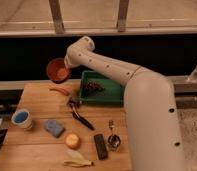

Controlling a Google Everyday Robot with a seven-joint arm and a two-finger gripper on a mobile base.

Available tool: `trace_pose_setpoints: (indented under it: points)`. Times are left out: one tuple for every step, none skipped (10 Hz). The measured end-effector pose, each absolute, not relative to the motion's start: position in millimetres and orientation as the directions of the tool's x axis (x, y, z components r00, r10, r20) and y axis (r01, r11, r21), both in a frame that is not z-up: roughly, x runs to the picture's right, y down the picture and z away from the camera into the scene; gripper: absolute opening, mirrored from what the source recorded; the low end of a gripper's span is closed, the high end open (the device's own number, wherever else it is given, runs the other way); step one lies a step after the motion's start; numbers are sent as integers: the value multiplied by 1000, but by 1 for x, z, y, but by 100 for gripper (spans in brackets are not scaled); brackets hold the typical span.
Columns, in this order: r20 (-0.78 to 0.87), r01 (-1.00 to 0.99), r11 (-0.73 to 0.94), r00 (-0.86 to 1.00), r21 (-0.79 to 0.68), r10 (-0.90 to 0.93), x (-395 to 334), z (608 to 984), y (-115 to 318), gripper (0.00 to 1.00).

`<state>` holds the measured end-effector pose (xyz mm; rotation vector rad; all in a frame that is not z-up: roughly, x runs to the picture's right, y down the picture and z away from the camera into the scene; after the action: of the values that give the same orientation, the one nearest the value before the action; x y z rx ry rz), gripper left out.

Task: Stack bowls into tray

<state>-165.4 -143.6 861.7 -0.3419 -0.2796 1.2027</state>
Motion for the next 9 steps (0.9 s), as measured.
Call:
trace_pose_setpoints:
  points:
    - [30,-858,319,336,-401,941,-165,862,-144,0]
    - [30,-859,319,335,-400,942,-164,862,-144,0]
    - [31,-860,317,333,-399,942,-164,862,-144,0]
    - [30,-869,302,316,-392,948,-161,863,-146,0]
    - [30,-884,270,280,-382,959,-151,863,-150,0]
    - [31,-900,237,242,-367,970,-135,863,-153,0]
    - [34,-916,195,196,-352,980,-115,860,-153,0]
    - [35,-929,157,154,-336,987,-94,857,-153,0]
    - [34,-944,104,98,-314,995,-65,854,-150,0]
